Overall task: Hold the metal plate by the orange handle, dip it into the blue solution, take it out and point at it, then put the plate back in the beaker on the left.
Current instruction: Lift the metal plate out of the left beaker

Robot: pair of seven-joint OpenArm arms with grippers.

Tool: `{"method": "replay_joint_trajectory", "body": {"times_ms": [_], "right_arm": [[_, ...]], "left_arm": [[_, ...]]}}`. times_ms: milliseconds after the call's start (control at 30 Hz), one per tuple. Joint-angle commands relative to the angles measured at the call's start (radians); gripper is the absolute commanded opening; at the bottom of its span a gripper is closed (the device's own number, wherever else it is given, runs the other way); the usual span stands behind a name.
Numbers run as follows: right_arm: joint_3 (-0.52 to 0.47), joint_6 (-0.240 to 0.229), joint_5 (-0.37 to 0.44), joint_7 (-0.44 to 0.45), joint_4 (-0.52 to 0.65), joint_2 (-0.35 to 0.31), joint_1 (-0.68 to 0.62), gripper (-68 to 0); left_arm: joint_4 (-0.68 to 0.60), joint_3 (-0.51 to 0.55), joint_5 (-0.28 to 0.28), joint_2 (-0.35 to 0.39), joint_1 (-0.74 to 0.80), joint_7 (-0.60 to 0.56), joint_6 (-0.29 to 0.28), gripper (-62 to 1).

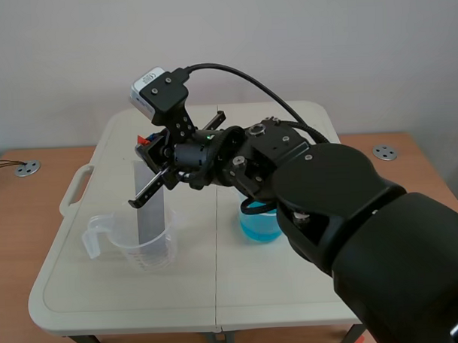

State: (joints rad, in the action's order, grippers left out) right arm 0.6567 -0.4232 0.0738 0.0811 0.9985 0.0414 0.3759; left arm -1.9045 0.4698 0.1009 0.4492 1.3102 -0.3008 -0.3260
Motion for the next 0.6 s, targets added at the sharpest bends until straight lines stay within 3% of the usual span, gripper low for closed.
{"method": "replay_joint_trajectory", "body": {"times_ms": [0, 300, 567], "right_arm": [[0.001, -0.038, -0.007, 0.035, 0.005, 0.006, 0.020, -66.2], [0.001, -0.201, -0.026, 0.058, 0.005, 0.006, 0.020, -66.2], [0.001, -0.282, -0.026, 0.097, 0.008, -0.007, 0.019, -66.2]], "left_arm": [[-0.008, 0.006, 0.006, -0.005, 0.002, -0.014, -0.002, -59.0], [-0.008, 0.006, 0.006, -0.005, 0.002, -0.014, -0.002, -59.0], [-0.008, 0.006, 0.006, -0.005, 0.002, -0.014, -0.002, -59.0]]}}
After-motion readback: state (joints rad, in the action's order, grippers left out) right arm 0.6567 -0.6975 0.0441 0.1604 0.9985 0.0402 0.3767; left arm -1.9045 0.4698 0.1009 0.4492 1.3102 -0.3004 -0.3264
